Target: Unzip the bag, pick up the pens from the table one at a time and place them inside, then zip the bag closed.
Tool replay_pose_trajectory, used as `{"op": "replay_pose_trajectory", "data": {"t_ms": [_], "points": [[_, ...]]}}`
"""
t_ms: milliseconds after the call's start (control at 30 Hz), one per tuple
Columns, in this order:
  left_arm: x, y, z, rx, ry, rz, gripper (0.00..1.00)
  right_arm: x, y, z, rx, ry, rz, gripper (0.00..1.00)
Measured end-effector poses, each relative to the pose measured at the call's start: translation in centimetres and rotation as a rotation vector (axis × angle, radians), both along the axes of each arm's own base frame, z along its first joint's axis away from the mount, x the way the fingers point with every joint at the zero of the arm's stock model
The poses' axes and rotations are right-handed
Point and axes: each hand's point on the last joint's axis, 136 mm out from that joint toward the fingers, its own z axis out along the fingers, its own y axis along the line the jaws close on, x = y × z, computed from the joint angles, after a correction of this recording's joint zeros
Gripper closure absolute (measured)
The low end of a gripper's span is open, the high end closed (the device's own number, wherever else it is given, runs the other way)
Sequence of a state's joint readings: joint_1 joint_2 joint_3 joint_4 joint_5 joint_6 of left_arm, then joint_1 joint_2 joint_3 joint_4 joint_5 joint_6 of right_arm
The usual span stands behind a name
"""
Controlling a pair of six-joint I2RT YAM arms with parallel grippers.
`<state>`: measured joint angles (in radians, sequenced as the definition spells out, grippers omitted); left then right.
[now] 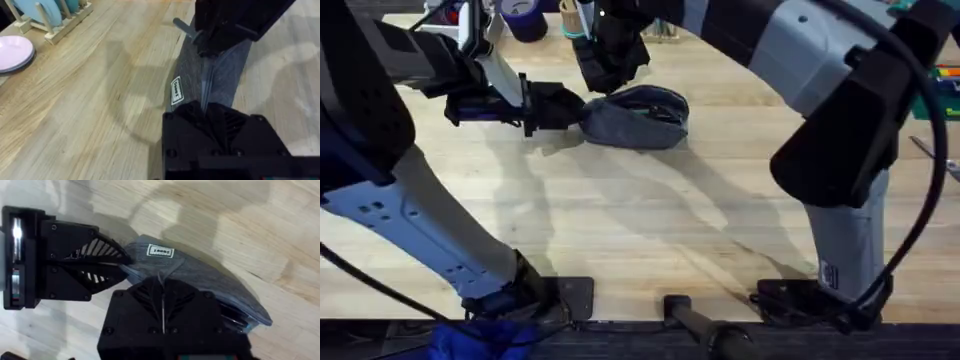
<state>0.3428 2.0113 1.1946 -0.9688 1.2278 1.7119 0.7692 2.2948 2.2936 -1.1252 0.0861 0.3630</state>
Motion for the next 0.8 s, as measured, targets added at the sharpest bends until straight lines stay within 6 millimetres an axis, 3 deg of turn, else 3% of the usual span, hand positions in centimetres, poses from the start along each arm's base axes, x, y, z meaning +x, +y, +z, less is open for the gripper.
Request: {"op": "replay_pose_trajectory", "data": {"t_ms": [800], "points": [[0.0, 0.0, 0.0, -0.001, 0.003, 0.000, 0.958, -0.3, -2.8, -0.6, -0.014, 0.106, 0.024, 0.966]]}}
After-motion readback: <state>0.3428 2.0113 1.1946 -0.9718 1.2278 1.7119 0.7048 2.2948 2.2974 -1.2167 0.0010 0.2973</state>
